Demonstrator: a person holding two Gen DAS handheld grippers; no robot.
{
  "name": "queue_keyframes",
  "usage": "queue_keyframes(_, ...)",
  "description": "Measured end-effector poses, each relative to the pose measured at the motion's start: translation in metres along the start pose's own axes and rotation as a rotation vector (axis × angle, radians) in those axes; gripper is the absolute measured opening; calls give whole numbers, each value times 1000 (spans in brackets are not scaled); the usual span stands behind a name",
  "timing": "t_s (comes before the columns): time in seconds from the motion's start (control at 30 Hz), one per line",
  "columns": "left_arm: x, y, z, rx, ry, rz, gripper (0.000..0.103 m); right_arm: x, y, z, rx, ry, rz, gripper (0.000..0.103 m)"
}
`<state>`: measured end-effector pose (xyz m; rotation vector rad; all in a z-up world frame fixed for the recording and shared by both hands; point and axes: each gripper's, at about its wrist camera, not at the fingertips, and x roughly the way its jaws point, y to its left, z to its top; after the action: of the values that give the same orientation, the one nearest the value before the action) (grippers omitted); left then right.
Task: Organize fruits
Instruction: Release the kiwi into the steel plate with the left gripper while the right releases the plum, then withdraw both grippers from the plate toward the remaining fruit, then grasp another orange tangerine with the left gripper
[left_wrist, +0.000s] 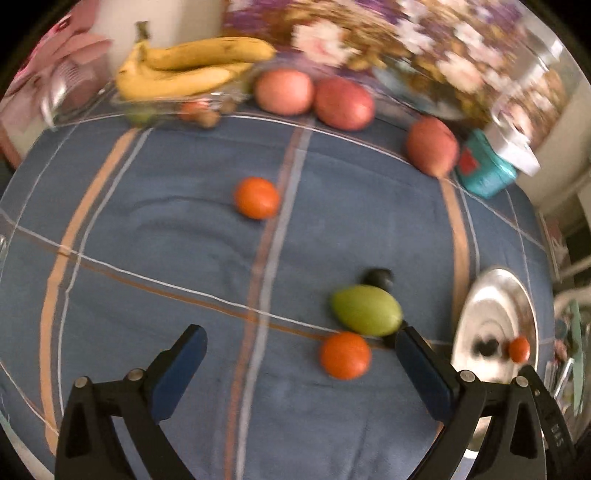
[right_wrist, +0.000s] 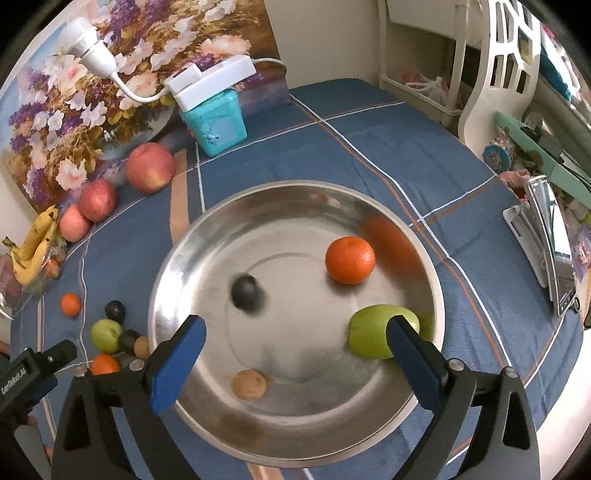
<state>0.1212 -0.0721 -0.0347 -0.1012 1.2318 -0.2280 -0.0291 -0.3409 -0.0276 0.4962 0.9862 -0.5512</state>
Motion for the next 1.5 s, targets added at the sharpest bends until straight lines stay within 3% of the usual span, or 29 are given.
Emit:
queue_keyframes(0.33, -8, 48, 21, -89, -77, 68, 103, 4, 79, -3, -84, 57, 17, 98)
queue_keyframes(0.67, 0, 51, 23, -93, -63, 42, 103, 18, 132, -6, -165, 75, 43, 98)
queue_keyframes(0.87, 7, 25, 14, -37, -52, 8, 103, 20, 119, -4, -190, 61, -11, 98)
queue_keyframes(1.03, 7, 0, 5, 52, -100, 7, 103, 18, 97, 1, -166, 49, -26, 98)
queue_keyframes(1.13, 12, -12, 1, 96, -65, -32, 103, 17, 87, 3, -143, 51, -26, 98)
queue_keyframes(1.23, 23, -23, -5, 131, -3, 2, 103, 17, 77, 4, -112, 63, -17, 98)
queue_keyframes(1.43, 34, -39, -16, 175, 47, -33, 101, 16, 72, 5, -94, 72, -4, 98)
queue_keyframes(1.5, 34, -48, -20, 217, 46, -18, 92, 17, 73, 4, -93, 77, 2, 98)
